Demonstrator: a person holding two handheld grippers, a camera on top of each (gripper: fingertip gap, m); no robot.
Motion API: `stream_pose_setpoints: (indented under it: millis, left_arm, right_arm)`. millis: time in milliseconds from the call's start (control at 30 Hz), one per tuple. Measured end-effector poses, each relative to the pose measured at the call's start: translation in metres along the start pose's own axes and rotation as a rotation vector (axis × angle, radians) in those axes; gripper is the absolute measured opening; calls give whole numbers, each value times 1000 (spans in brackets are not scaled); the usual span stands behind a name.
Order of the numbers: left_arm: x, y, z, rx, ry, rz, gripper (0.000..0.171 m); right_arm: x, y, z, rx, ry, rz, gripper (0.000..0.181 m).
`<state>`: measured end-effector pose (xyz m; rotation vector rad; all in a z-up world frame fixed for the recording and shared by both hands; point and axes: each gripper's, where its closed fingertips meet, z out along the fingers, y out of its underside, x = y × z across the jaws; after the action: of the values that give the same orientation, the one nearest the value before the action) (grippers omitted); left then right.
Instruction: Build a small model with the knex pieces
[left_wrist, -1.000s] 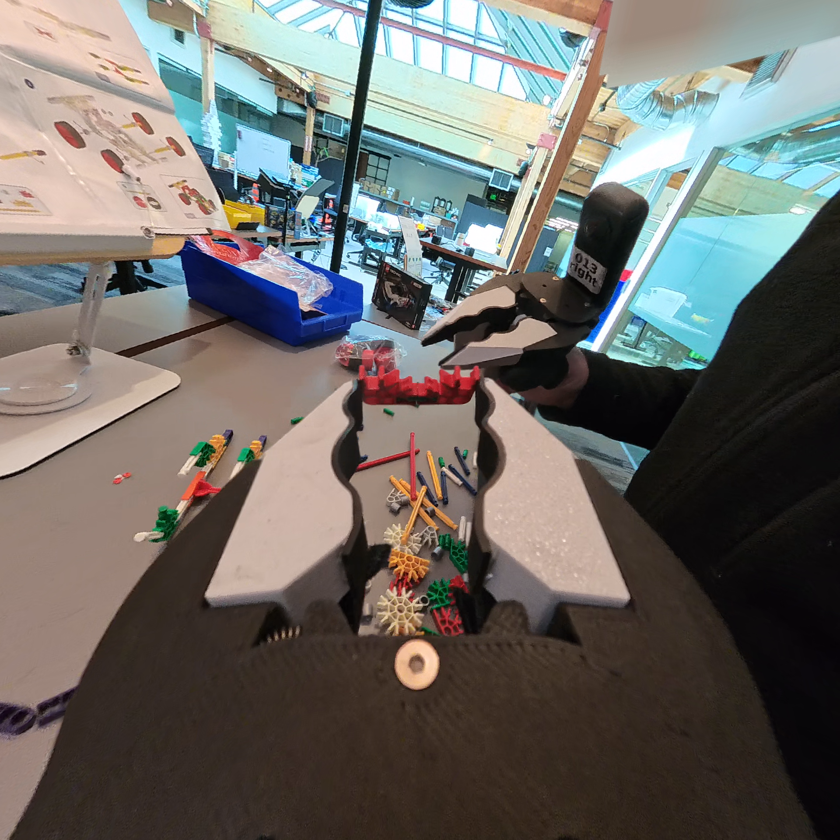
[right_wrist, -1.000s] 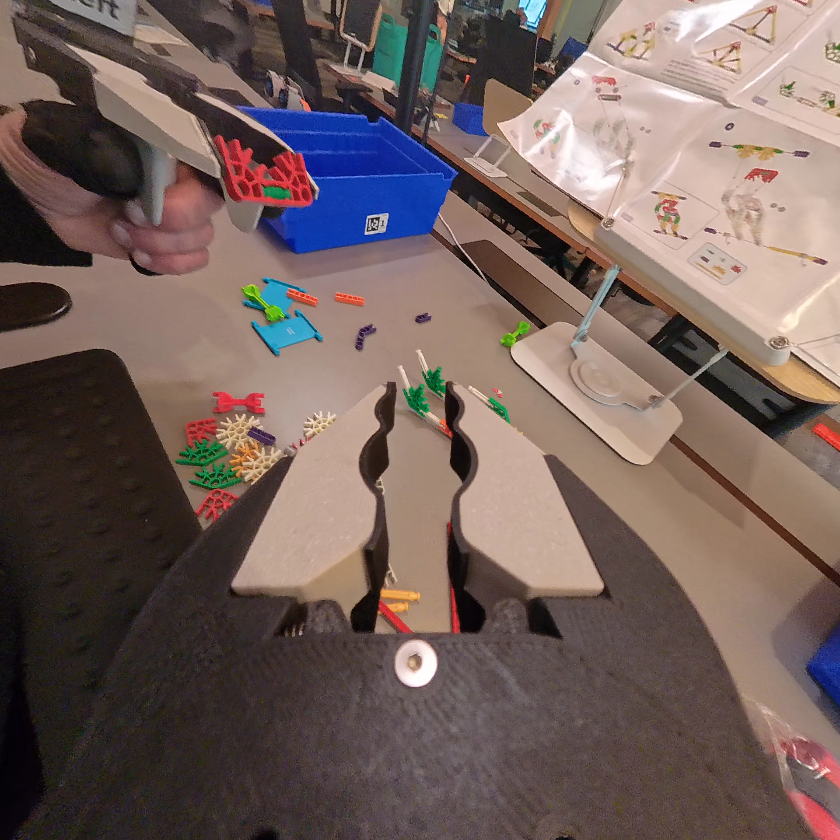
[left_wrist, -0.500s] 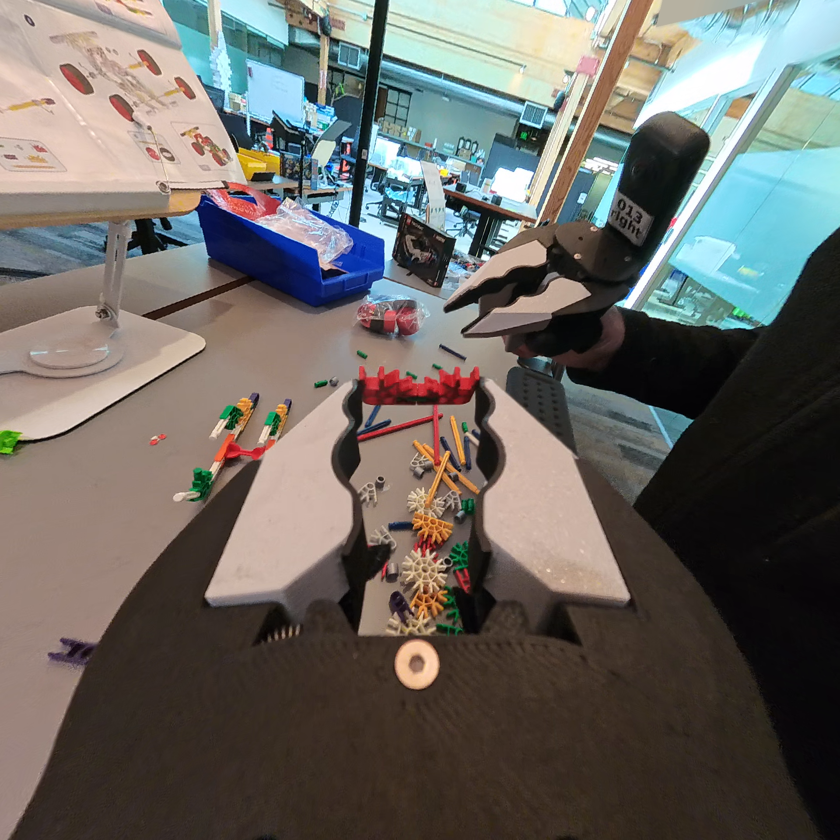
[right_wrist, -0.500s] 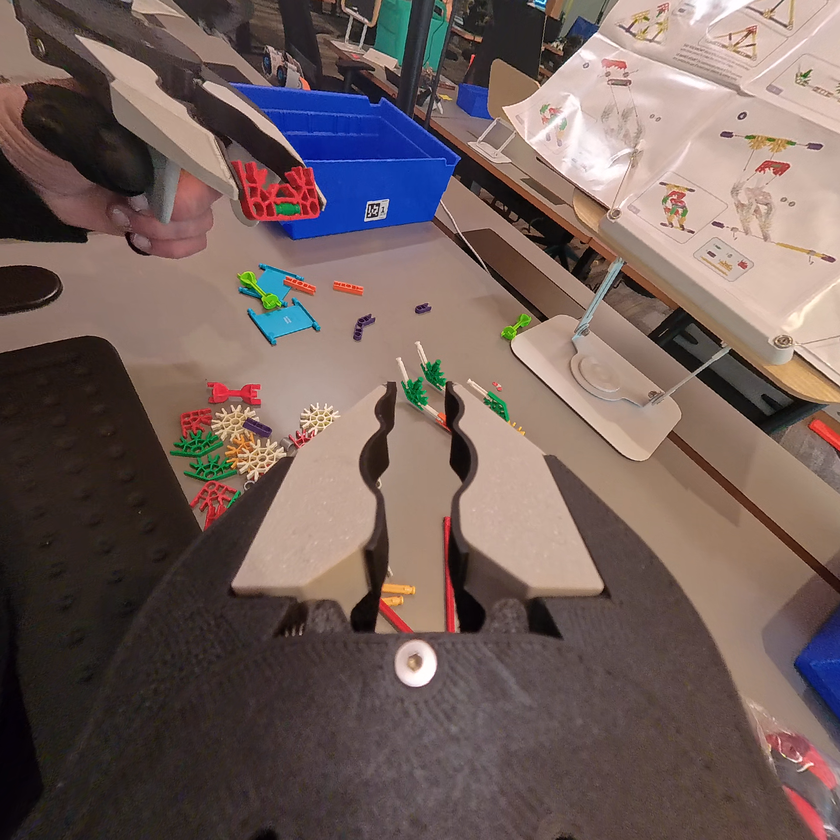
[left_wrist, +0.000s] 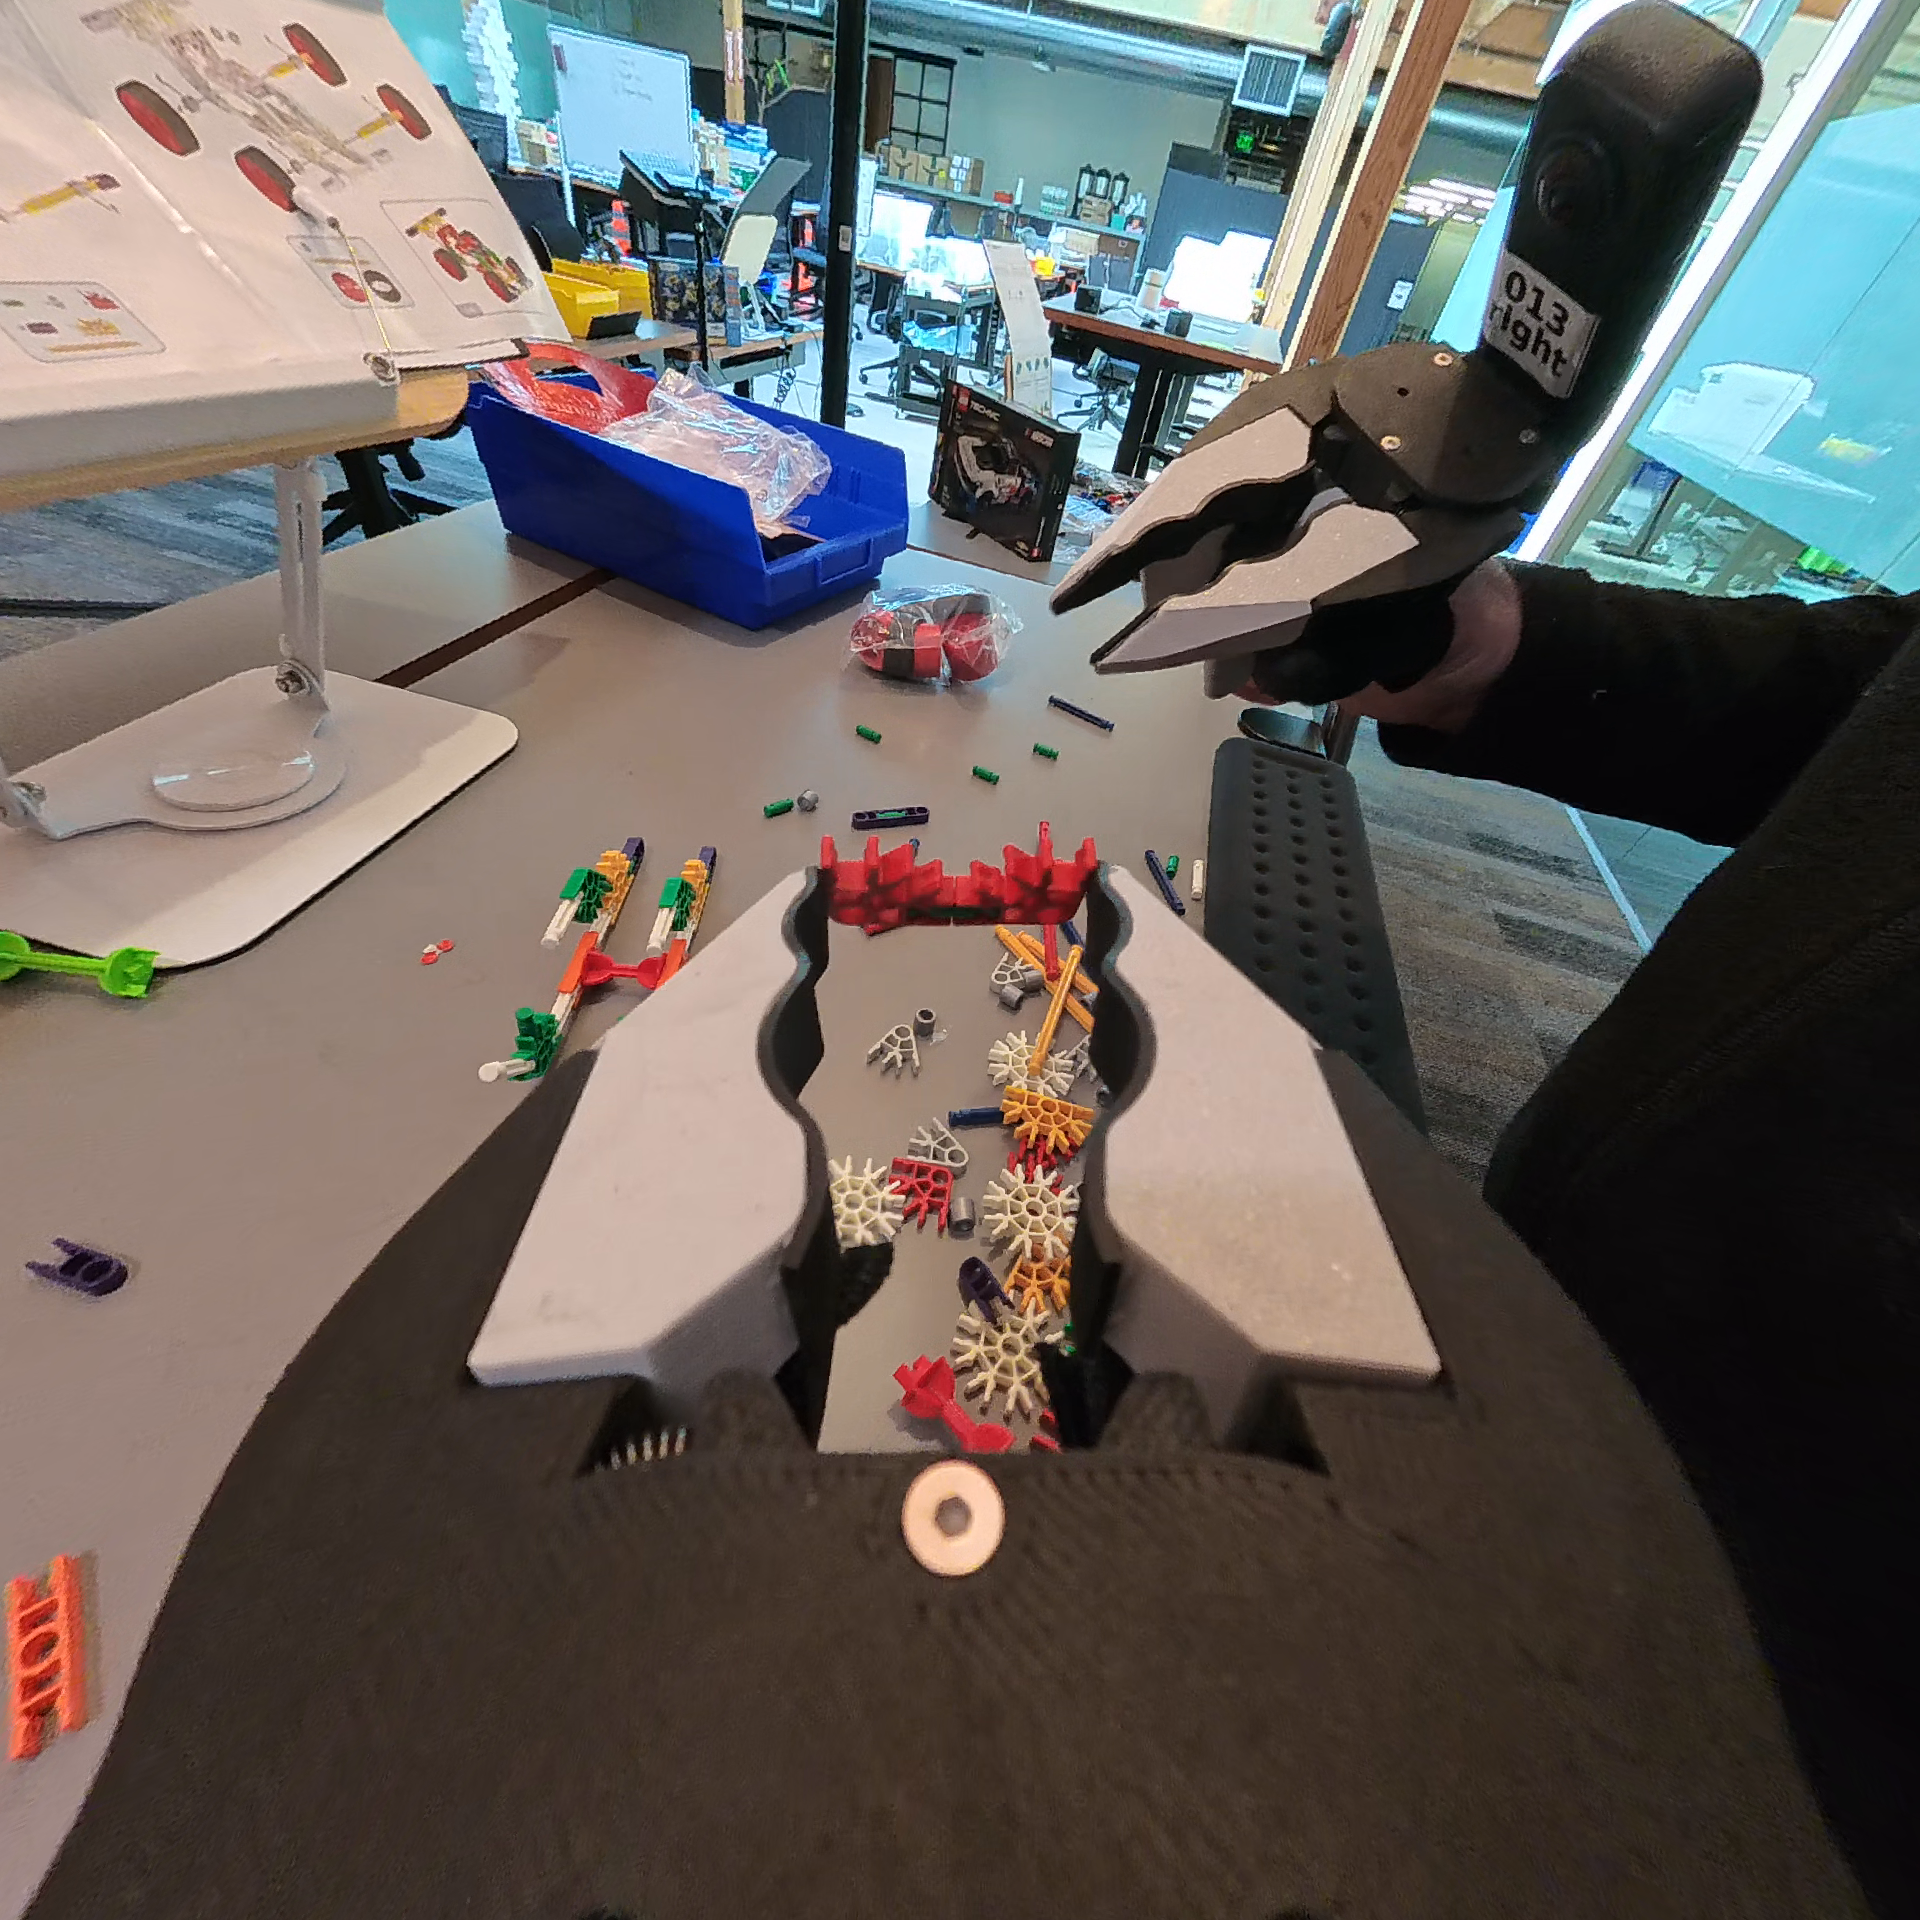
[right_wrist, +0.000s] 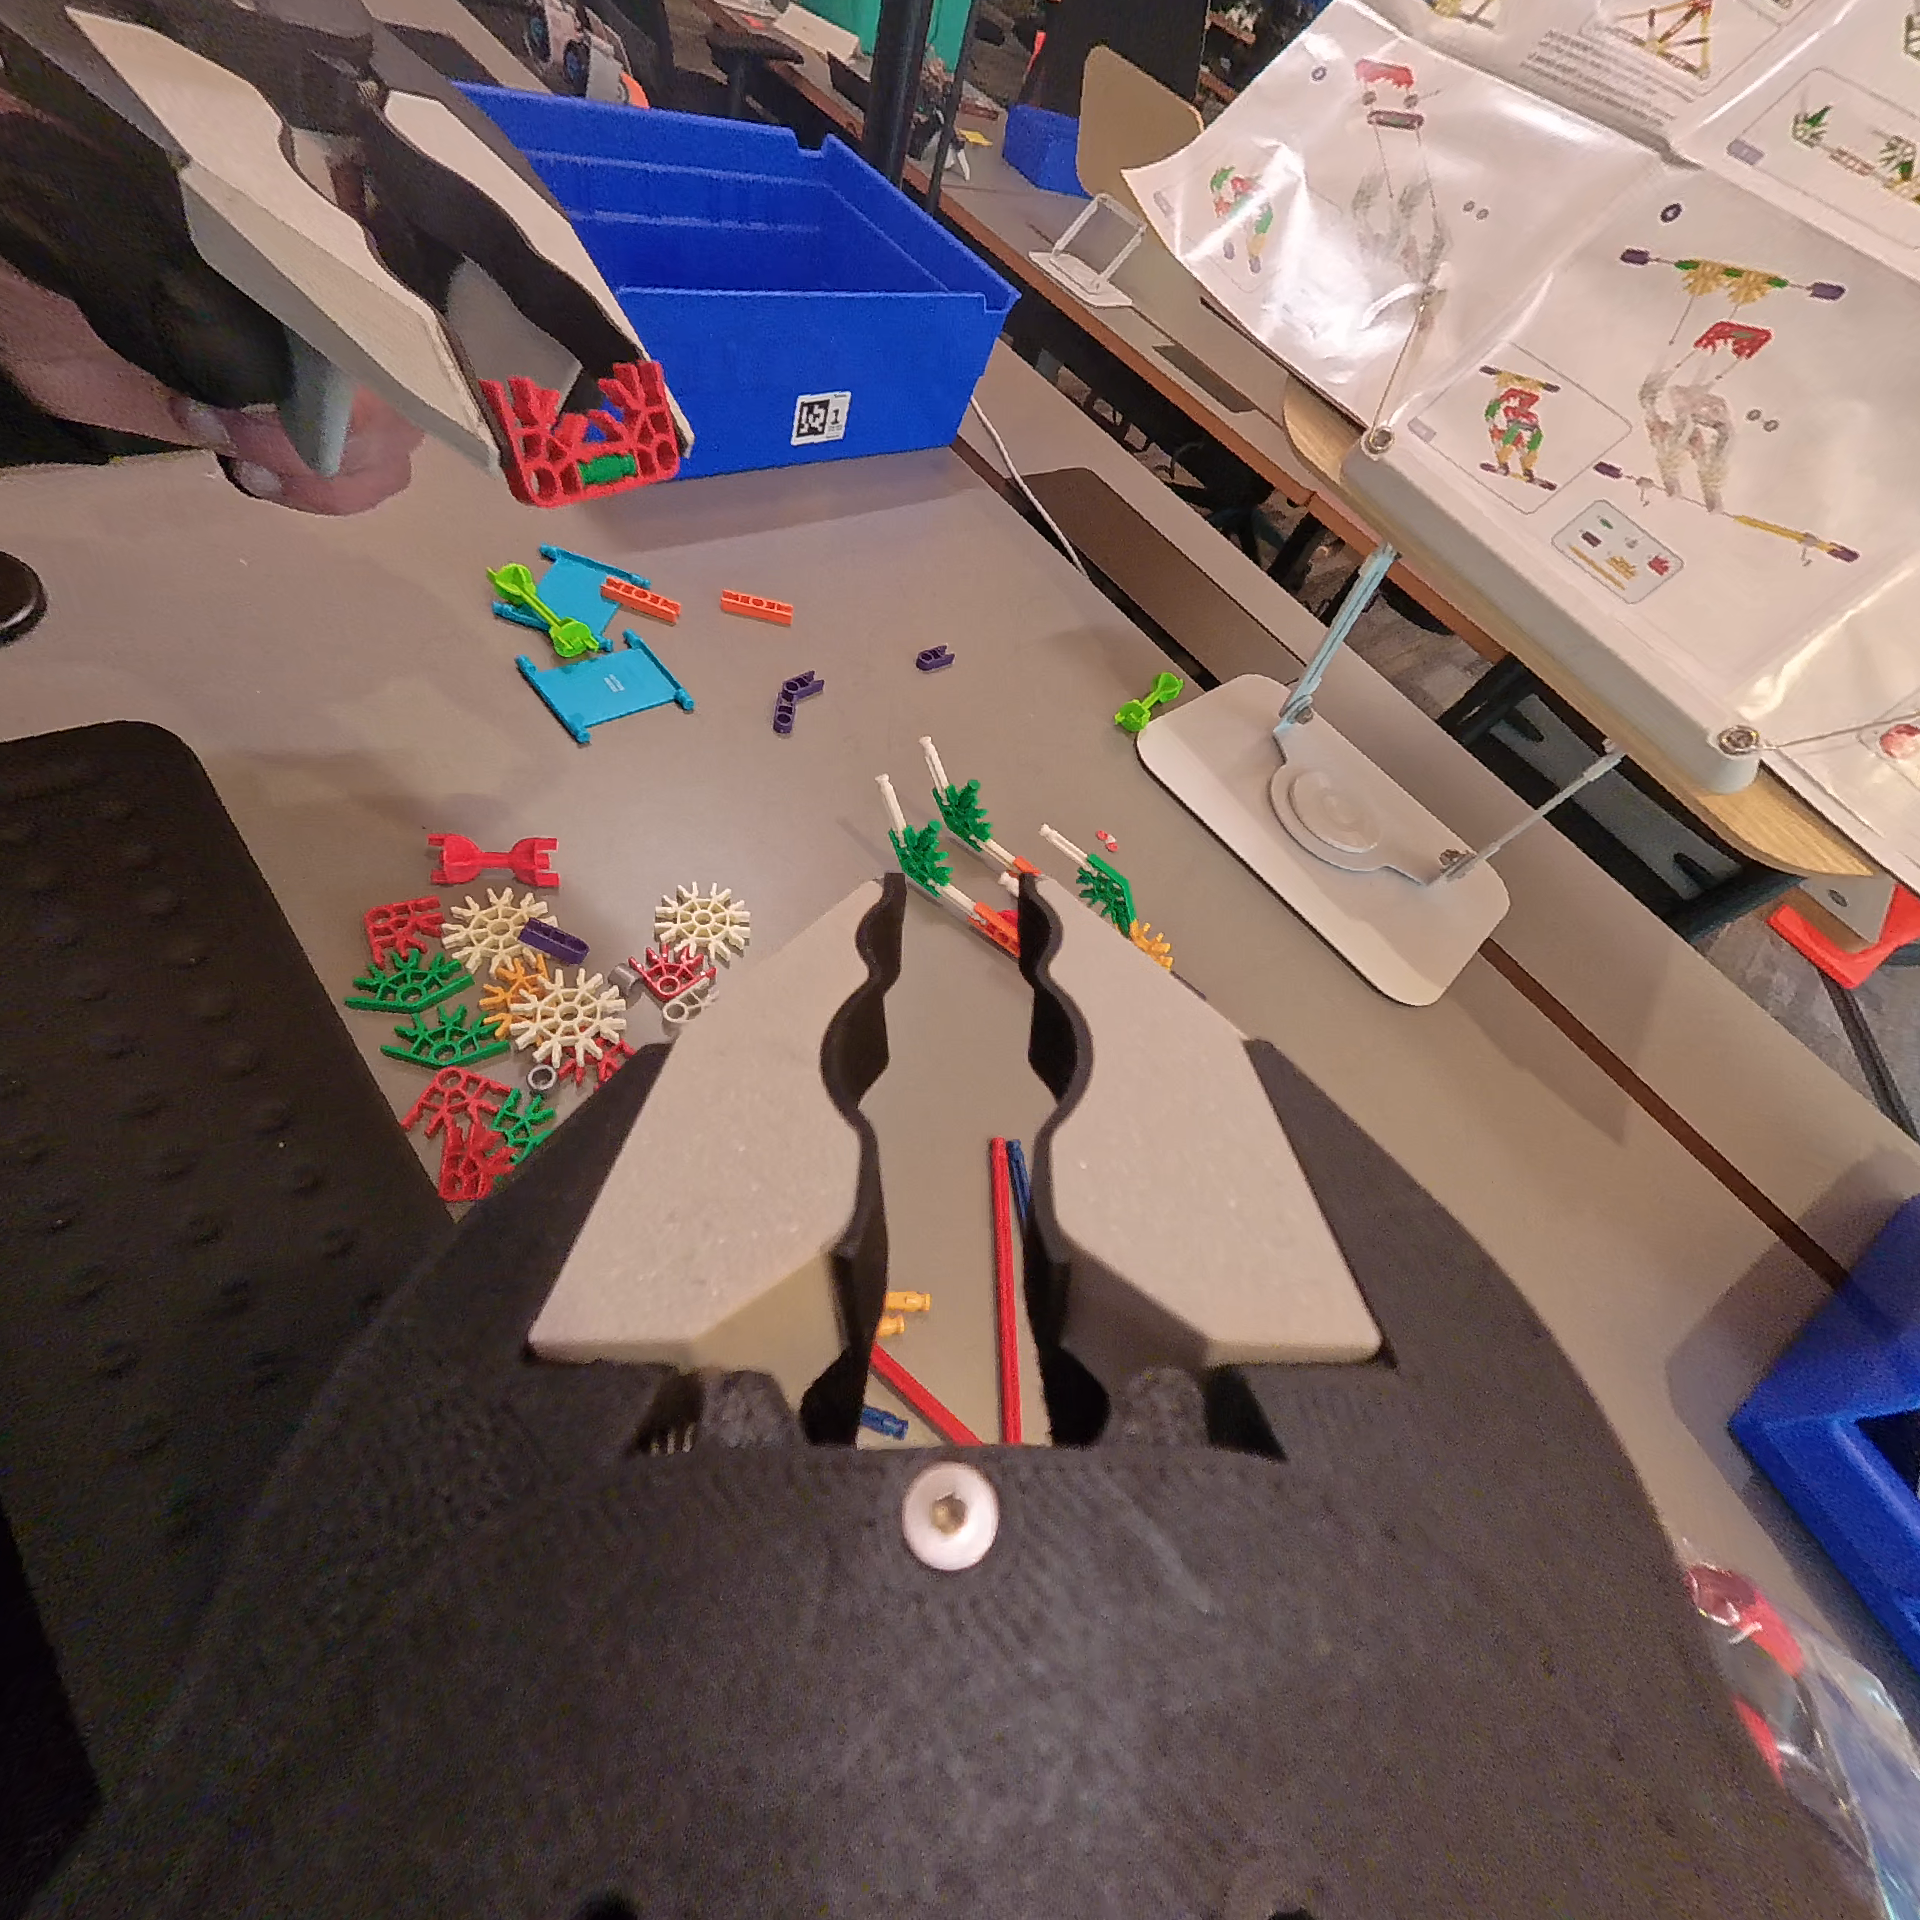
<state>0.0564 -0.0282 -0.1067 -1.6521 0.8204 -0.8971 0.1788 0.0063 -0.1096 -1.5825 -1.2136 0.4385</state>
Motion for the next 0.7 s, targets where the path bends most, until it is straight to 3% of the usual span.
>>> stream_pose_setpoints:
  millis: [700]
  left_arm:
    - [-8, 41, -2, -143, -11, 21, 47]
  right_arm:
    - [8, 24, -3, -75, 54, 27, 20]
